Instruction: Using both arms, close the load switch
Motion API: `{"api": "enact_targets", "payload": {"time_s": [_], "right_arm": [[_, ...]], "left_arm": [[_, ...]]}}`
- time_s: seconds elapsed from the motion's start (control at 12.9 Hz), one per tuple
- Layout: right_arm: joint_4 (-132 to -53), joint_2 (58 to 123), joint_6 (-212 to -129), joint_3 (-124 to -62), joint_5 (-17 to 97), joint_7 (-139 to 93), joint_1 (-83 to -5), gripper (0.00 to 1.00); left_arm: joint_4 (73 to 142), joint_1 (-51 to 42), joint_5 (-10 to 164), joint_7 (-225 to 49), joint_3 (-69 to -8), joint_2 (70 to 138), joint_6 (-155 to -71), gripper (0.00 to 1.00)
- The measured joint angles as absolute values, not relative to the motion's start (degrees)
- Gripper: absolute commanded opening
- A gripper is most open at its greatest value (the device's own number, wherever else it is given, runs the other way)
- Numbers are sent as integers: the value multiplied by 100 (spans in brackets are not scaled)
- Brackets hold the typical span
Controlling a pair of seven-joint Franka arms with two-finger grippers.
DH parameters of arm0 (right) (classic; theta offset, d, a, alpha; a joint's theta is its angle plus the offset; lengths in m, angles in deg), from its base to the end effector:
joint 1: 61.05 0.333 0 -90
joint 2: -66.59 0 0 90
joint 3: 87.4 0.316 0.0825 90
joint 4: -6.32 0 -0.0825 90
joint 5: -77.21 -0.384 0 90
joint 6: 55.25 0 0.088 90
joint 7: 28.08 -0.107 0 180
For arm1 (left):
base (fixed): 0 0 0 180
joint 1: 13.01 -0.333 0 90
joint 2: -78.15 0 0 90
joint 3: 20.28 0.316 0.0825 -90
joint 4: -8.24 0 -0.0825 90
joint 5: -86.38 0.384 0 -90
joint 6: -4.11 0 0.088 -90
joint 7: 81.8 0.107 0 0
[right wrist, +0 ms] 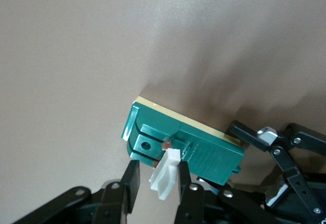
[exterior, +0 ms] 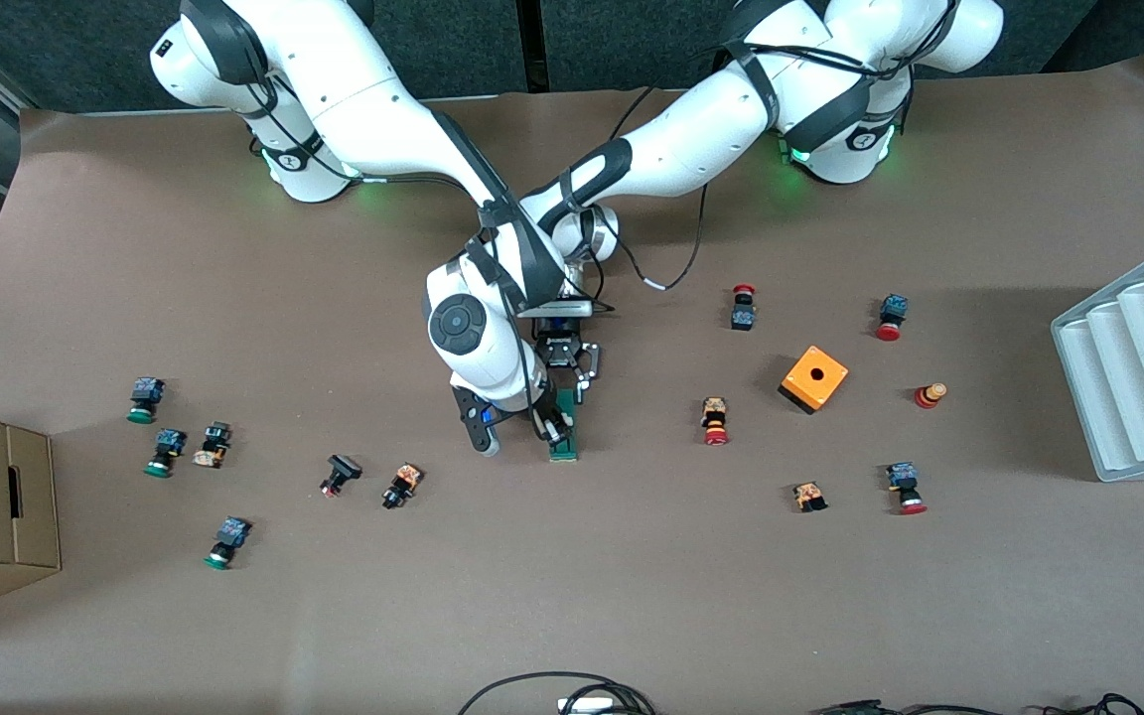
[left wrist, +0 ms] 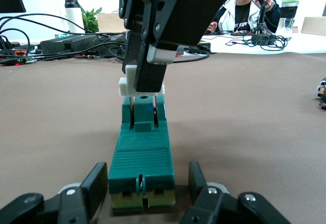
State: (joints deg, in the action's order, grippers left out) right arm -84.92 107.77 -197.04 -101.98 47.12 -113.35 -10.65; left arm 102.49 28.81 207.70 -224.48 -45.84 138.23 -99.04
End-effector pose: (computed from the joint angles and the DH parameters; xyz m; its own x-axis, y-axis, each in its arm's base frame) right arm 0.5639 0.4398 0.2400 0.3998 -0.8916 -0.2127 -0.9127 -0.3660 -0.1815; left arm 0.3444 -0.5595 0.0512 0.2743 -0.0189 0.9615 -0.0114 -0.9998 -0.0165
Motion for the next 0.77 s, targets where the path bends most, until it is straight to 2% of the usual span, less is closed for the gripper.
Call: {"api": "enact_targets", "payload": {"time_s": [0.23, 0.54, 0.77], "right_arm": [[-8406, 10777, -19640, -10207, 4712, -11335, -1084, 36], [-8377, 10777, -19615, -10208, 4712, -11335, -1100, 28], [-8376, 10777, -19606, -10208, 4712, -11343, -1100, 26]], "left_arm": [[10248, 2882, 20770, -22450, -4584, 13824, -9903, 72], [10248, 2882, 20770, -22450, -4584, 13824, -9903, 72], [10248, 2882, 20770, -22451, -4584, 13824, -9903, 72]]}}
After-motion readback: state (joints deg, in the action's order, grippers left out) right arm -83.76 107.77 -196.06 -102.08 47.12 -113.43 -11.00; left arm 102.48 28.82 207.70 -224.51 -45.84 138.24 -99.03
